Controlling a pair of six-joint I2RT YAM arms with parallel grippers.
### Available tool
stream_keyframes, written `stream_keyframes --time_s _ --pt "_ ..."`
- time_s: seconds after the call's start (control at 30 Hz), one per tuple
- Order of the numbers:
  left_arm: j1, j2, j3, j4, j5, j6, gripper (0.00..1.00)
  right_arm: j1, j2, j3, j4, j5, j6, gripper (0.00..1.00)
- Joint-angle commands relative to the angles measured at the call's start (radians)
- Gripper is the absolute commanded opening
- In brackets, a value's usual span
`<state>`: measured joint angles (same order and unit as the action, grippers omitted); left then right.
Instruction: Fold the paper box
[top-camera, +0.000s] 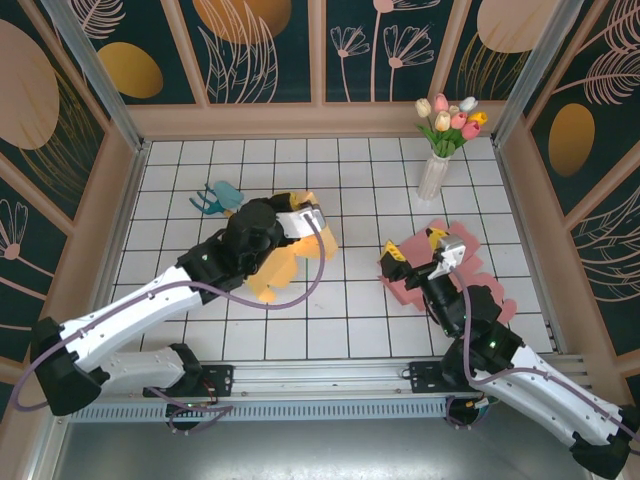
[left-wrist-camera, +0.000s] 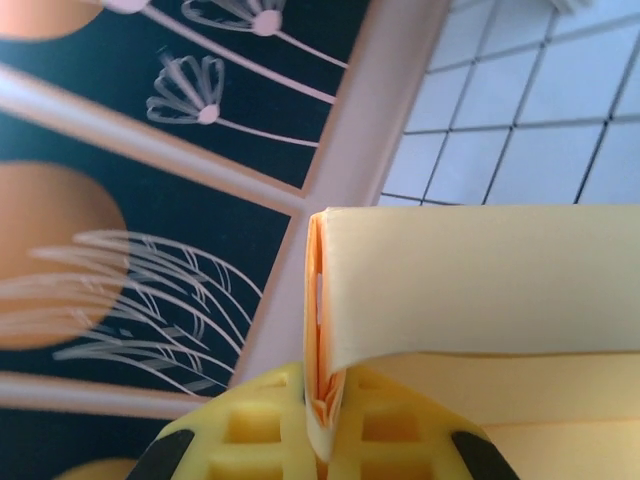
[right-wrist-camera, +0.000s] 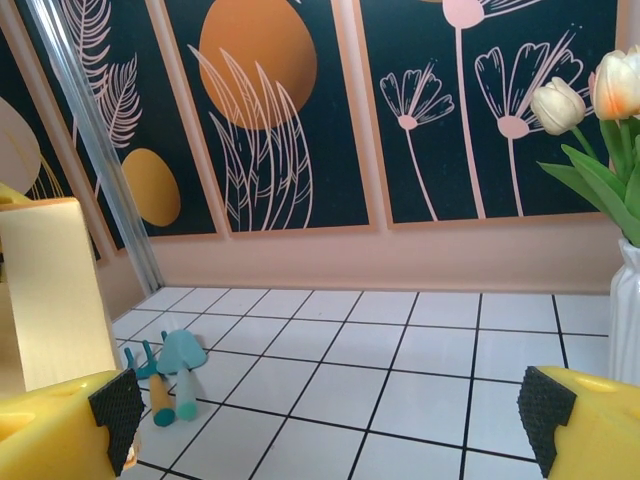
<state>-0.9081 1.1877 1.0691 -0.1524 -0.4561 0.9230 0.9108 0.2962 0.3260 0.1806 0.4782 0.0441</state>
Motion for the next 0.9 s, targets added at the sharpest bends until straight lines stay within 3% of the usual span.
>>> stream_keyframes --time_s 0.0,0.2,0.33,0.73,0.87 --pt "0.004 0.070 0.147 -0.255 0.064 0.282 0.00 -0.002 -0.014 -0.017 0.003 0.026 0.017 0.99" --pt "-0.014 0.297 0.388 -0.622 0.028 0.478 0.00 -0.006 -0.015 -0.023 -0.002 0.034 0.019 0.99" --pt "-0.048 0.432 0.426 -0.756 0.005 0.556 0.00 -0.007 -0.015 -0.028 0.000 0.031 0.020 0.99" --pt "-0.081 0.676 0.339 -0.659 0.007 0.755 0.00 -0.010 -0.016 -0.033 -0.015 0.025 0.030 0.99" --pt "-0.097 0.759 0.337 -0.616 0.024 0.758 0.07 -0.010 -0.015 -0.036 -0.016 0.030 0.030 0.99"
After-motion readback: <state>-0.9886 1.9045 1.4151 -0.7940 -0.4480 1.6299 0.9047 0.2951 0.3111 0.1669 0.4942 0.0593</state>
